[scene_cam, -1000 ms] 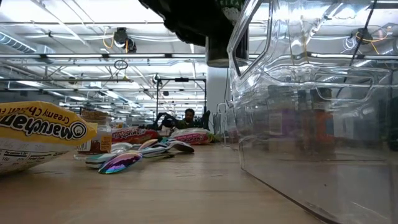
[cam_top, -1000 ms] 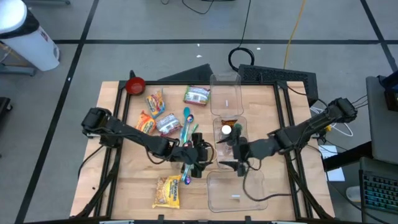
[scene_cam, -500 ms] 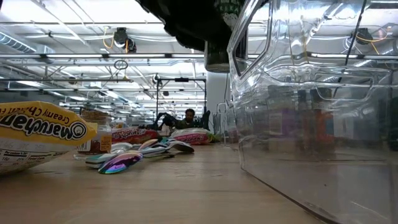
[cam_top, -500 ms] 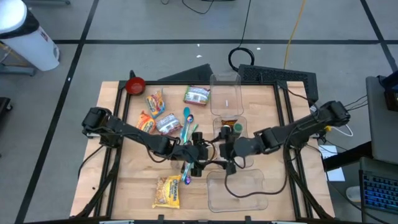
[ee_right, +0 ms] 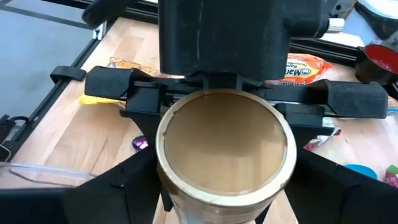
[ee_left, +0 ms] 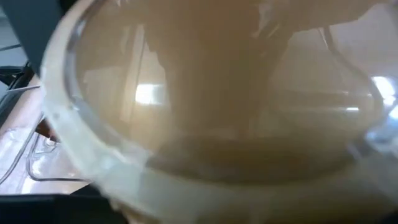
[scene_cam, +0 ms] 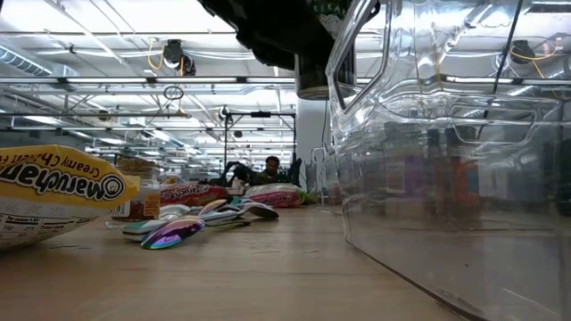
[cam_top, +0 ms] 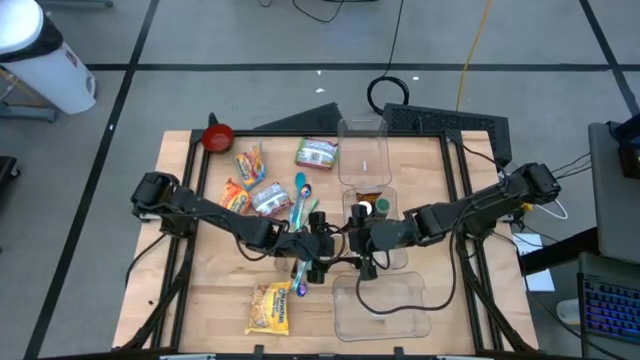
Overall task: Pick & Place Food Item
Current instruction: Put the gold seasoning bottle into the middle transparent bin
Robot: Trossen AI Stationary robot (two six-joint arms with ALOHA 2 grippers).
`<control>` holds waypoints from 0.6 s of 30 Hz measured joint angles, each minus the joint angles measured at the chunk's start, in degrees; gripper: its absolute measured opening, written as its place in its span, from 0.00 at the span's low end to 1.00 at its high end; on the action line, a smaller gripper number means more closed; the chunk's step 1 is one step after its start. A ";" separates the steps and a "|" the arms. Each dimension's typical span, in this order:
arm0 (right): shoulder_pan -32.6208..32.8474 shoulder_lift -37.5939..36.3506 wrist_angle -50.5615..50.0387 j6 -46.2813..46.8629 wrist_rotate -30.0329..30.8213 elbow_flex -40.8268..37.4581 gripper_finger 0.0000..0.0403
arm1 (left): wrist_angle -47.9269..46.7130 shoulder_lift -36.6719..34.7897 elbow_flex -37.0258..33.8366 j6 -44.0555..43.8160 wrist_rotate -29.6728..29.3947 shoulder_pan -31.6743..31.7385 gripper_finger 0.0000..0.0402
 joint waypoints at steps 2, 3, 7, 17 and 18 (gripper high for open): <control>-0.02 0.00 -0.07 0.08 0.01 0.00 0.65 | 0.02 -0.02 0.00 -0.48 0.00 0.00 0.75; -0.02 0.00 -0.13 0.04 -0.08 0.00 0.65 | 0.07 -0.02 0.00 -1.03 -0.02 0.00 0.77; 0.00 -0.61 -1.45 -0.23 0.07 0.00 0.65 | -0.58 -0.87 -0.02 -1.64 0.33 -0.17 0.85; 2.93 -11.71 -10.73 5.00 2.52 -2.19 0.65 | -2.44 -9.51 -1.59 0.14 0.15 -1.94 0.92; 3.64 -13.24 -11.32 5.76 3.67 -3.37 0.65 | -1.99 -10.35 -2.34 0.57 0.04 -1.92 0.91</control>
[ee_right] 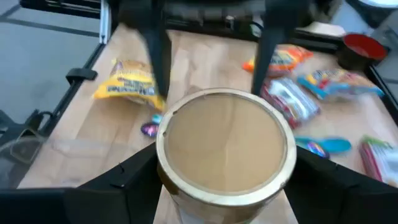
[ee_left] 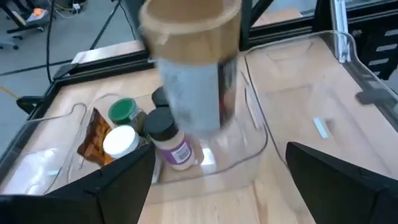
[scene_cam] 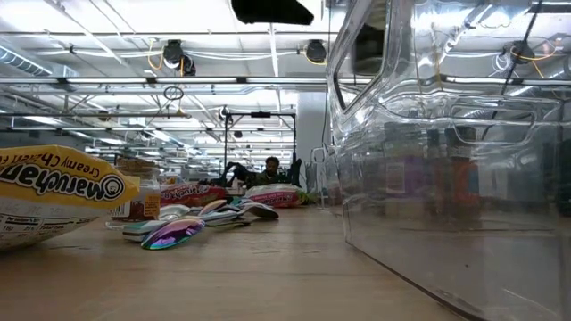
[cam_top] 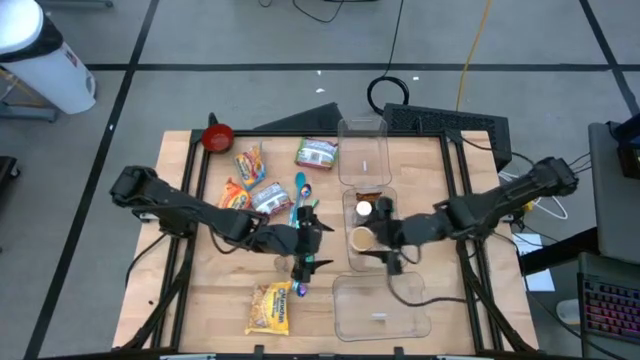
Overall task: Pick & Place Food Item
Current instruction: Put the gold seasoning bottle into the middle transparent bin
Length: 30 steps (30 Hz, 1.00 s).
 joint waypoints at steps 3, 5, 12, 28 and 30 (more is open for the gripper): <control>2.90 -4.52 -0.25 2.94 2.56 -4.53 0.65 | 2.50 -1.64 -2.72 0.20 -0.04 0.01 0.91; 4.60 -7.58 -1.05 5.08 4.54 -7.81 0.65 | 3.96 -3.02 -5.24 0.14 -0.19 0.10 0.91; 8.65 -14.25 -0.28 12.29 8.44 -18.51 0.65 | 11.83 -5.90 -11.82 -1.78 -0.51 1.64 0.92; 8.82 -15.24 6.79 14.45 8.46 -29.23 0.65 | 12.92 -6.26 -13.31 -3.53 -0.26 2.25 0.91; 9.20 -15.24 7.90 14.43 8.43 -30.44 0.65 | 12.75 -6.26 -13.31 -3.47 -0.23 2.25 0.90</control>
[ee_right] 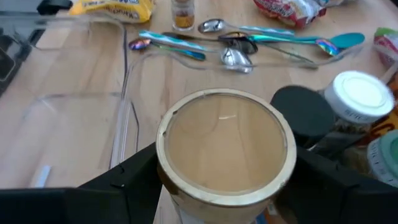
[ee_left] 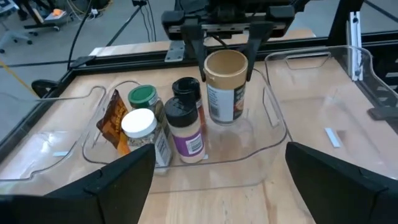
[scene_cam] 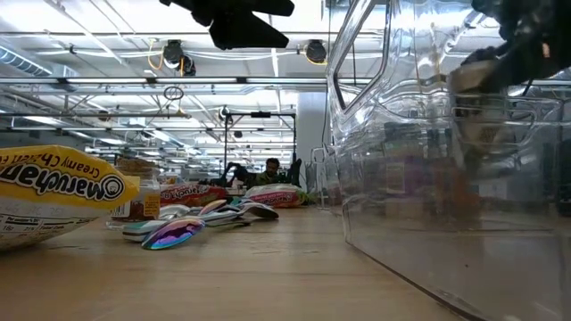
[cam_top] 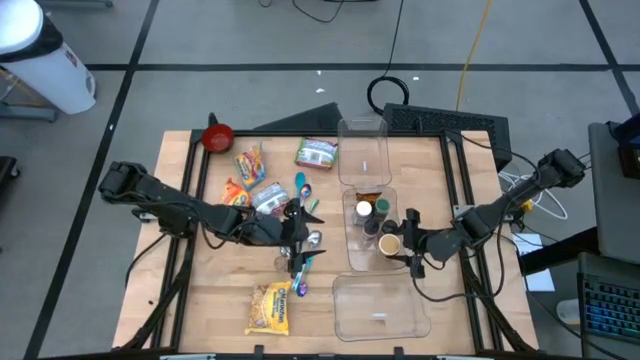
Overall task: Pick & Place Food Item
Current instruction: Put the gold seasoning bottle into the middle transparent bin
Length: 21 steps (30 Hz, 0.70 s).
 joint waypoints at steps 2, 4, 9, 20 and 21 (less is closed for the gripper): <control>0.46 0.00 0.34 0.02 -0.09 -0.93 0.65 | 0.02 0.00 0.00 0.03 0.23 0.00 0.91; 0.82 0.00 0.57 0.64 -0.08 -1.67 0.65 | 0.02 0.00 0.00 0.05 0.20 0.00 0.91; 1.19 0.00 0.68 3.37 -0.05 -3.14 0.65 | -0.01 0.00 0.00 0.05 0.20 0.02 0.92; 1.15 0.00 4.21 3.89 -0.09 -5.85 0.69 | -0.29 0.00 0.00 -0.28 0.20 0.04 0.92; 1.15 0.00 4.75 3.93 -0.07 -6.15 0.72 | -0.29 0.00 0.00 -0.28 0.20 0.04 0.92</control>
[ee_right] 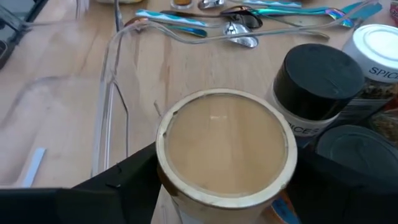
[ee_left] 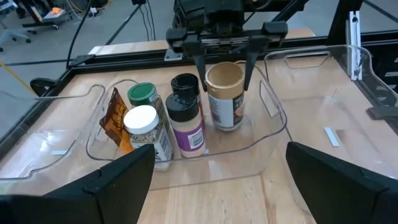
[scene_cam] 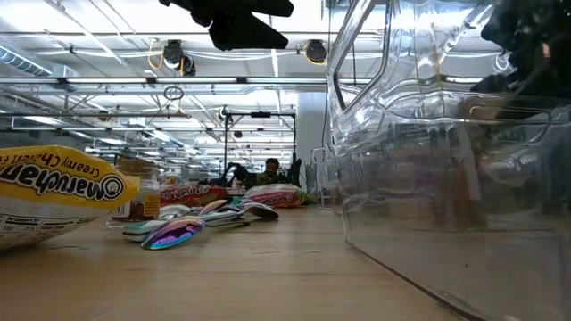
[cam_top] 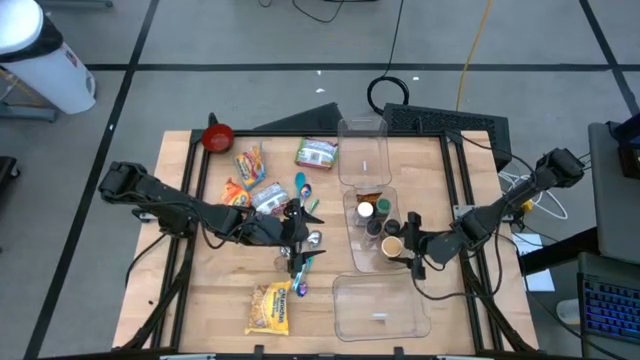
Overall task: Pick & Place Food Item
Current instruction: Put the gold seasoning bottle into the middle transparent bin
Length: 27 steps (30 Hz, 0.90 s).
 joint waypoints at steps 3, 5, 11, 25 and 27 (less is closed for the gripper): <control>-0.02 -0.07 1.94 0.06 0.17 -0.99 0.79 | -0.02 0.01 0.00 -0.03 0.00 0.00 0.92; -0.02 -0.09 3.01 0.07 0.19 -1.53 0.81 | -0.04 0.02 0.00 -0.05 0.00 0.00 0.91; -0.07 -0.09 3.04 0.07 -1.07 -1.62 0.78 | -0.07 0.02 0.00 -0.87 0.00 0.00 0.91; -0.02 -8.31 4.19 -3.93 -1.82 -1.83 0.76 | -0.27 0.02 0.00 -0.97 0.00 0.00 0.90; -0.02 -9.84 6.77 -5.79 -1.68 -1.83 0.76 | -0.35 0.02 0.00 -0.96 0.02 0.00 0.90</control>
